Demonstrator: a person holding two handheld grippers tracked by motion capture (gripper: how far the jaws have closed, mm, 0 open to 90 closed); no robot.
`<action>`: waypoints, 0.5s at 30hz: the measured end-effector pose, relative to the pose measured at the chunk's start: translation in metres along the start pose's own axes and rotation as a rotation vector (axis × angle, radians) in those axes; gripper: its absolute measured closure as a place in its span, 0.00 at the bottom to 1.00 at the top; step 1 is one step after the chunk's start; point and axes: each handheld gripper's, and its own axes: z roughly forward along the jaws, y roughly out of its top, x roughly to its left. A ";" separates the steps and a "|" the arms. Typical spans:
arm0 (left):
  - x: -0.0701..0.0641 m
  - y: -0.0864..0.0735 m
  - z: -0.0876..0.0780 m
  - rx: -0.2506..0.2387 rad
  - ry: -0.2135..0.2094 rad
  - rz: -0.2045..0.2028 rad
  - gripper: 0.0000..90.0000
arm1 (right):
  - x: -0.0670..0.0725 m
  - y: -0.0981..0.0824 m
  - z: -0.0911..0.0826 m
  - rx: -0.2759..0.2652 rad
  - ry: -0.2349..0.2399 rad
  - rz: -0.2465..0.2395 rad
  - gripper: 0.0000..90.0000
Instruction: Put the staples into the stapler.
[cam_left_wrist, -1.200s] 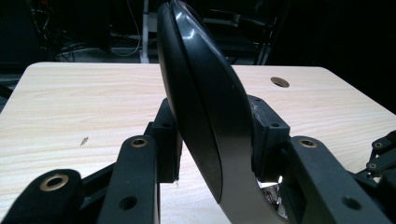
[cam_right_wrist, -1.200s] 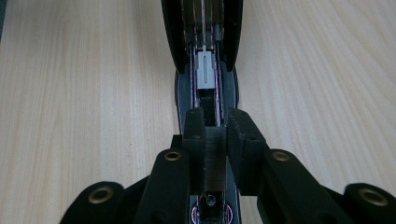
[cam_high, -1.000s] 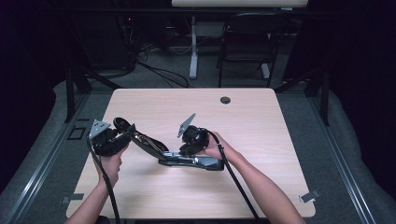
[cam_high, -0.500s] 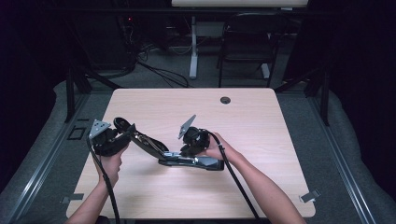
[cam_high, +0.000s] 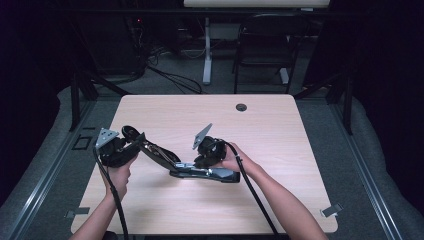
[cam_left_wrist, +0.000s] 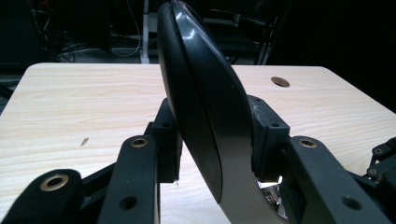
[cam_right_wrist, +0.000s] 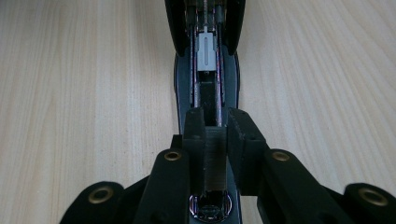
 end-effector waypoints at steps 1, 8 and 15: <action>0.000 0.000 0.000 0.000 0.000 0.000 0.68 | 0.000 0.000 0.000 -0.005 -0.002 0.004 0.87; 0.000 0.000 0.000 0.000 0.000 0.000 0.68 | 0.000 -0.002 -0.001 -0.021 -0.005 0.019 0.87; 0.000 0.000 0.000 -0.001 0.000 0.000 0.68 | 0.000 -0.005 -0.007 -0.055 -0.002 0.029 0.87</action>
